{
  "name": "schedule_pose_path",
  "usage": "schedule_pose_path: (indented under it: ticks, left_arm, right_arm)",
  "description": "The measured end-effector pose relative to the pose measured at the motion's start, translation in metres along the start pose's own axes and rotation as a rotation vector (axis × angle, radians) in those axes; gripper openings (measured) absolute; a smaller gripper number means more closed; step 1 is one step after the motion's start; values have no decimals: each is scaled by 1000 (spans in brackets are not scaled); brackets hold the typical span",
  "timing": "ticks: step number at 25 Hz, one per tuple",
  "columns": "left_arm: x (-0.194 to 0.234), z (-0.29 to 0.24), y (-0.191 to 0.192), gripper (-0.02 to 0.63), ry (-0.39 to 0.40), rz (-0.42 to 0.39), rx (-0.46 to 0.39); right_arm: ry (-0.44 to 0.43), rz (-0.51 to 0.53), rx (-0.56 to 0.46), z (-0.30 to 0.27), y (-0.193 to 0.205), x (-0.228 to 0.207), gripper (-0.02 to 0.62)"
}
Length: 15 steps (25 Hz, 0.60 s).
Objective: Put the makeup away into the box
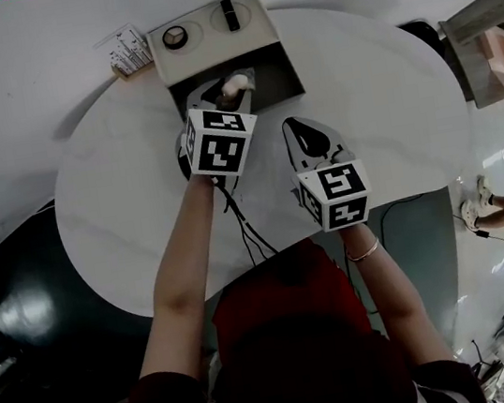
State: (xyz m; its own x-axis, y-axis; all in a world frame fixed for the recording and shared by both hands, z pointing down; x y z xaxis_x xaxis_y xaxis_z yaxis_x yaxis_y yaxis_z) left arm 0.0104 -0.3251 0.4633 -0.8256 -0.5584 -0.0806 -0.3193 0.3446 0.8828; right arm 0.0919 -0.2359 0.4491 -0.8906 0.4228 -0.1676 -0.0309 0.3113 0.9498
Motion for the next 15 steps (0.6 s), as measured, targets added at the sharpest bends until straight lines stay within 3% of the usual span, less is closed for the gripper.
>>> schedule_pose_path:
  ticks: [15]
  left_arm:
    - [-4, -40, 15, 187, 69, -45, 96]
  right_arm:
    - [24, -24, 32, -16, 11, -16, 15]
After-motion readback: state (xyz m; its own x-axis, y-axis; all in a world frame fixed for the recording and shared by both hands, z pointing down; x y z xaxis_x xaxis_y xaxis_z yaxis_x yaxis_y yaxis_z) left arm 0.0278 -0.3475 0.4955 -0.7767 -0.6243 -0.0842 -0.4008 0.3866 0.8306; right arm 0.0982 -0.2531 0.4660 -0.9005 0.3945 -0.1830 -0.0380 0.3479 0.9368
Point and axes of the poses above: the fingertips, and each gripper's own axes: z backward along the fingers, x to its left, y out of its underside, the point moved 1 cm from there along z, backward along the fingers, and after that the axes turned 13 degrees about -x, right-handed, at the moved point
